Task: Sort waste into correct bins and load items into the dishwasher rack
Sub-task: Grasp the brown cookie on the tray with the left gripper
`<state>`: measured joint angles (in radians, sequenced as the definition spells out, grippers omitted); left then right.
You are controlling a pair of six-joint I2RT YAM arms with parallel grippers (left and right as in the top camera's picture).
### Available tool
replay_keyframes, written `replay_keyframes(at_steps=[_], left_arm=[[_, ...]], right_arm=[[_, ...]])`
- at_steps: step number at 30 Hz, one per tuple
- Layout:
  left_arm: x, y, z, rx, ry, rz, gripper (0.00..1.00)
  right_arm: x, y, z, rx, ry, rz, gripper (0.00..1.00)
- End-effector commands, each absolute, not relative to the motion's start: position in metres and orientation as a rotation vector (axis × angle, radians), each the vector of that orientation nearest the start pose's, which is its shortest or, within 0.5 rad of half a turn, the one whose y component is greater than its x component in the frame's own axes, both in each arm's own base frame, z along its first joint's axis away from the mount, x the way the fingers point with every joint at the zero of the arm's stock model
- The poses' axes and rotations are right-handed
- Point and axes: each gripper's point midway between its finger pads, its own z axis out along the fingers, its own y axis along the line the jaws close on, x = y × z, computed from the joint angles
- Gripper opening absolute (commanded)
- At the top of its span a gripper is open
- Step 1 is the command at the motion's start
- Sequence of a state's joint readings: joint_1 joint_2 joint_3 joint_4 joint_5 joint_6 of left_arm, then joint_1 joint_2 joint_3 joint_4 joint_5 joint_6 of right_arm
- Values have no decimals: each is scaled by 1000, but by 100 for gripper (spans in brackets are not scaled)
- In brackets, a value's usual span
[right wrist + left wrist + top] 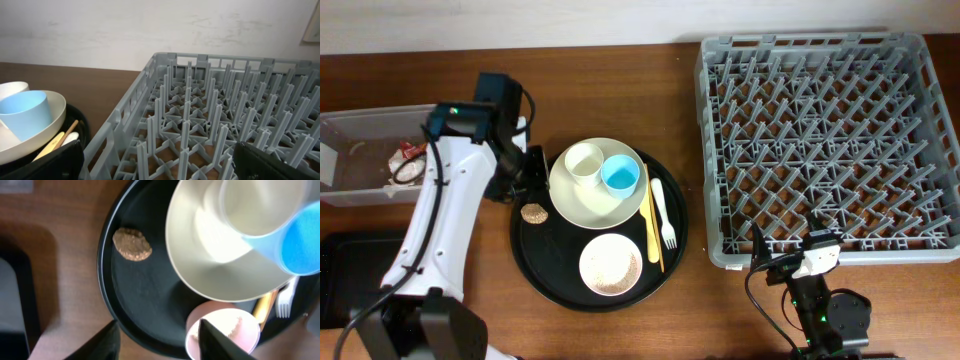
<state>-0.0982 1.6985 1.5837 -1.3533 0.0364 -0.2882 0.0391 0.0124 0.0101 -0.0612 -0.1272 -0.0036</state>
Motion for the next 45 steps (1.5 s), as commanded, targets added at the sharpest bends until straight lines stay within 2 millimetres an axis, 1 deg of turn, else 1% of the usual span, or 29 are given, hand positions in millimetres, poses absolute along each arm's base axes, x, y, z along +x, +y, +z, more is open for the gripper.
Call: replay_keyframes(at_steps=[1,3,5,6,9,15,16,19,24,28,31,32,36,42,45], left_arm=[[319,-33,137,-314,3058,-36,47],[320,-31,125,-314,3052,-21,45],[325,-27,121,-322,3029,11,40],[325,-23,119,-360,3018,42,40],[324,-20,112,-380,3015,72,40],[321,-19,85,-391,3014,72,40],[320,-19,79,-410,3009,71,40],[321,-18,69,-460,2987,74,41],[324,-17,67,-492,2966,66,41],[325,-3,67,-552,2955,69,41],[327,-3,68,-553,2949,67,41],[330,-3,67,-551,2932,60,41],[334,-3,58,-548,2910,52,41],[341,-4,58,-545,2883,42,41],[345,-4,54,-550,2877,39,41]], right_arm=[[244,30,158,-125,1636,124,98],[244,30,158,-125,1636,124,98],[244,30,158,-125,1636,124,98],[244,30,158,-125,1636,124,98],[244,30,158,-125,1636,124,98],[244,30,158,-125,1635,124,98],[244,30,158,-125,1636,124,98],[244,30,158,-125,1636,124,98],[244,30,158,-125,1636,124,98],[244,30,158,-125,1636,124,98],[244,30,158,-125,1636,124,98],[244,30,158,-125,1635,124,98],[244,30,158,-125,1636,124,98],[244,30,158,-125,1636,124,98],[244,30,158,-125,1636,124,98]])
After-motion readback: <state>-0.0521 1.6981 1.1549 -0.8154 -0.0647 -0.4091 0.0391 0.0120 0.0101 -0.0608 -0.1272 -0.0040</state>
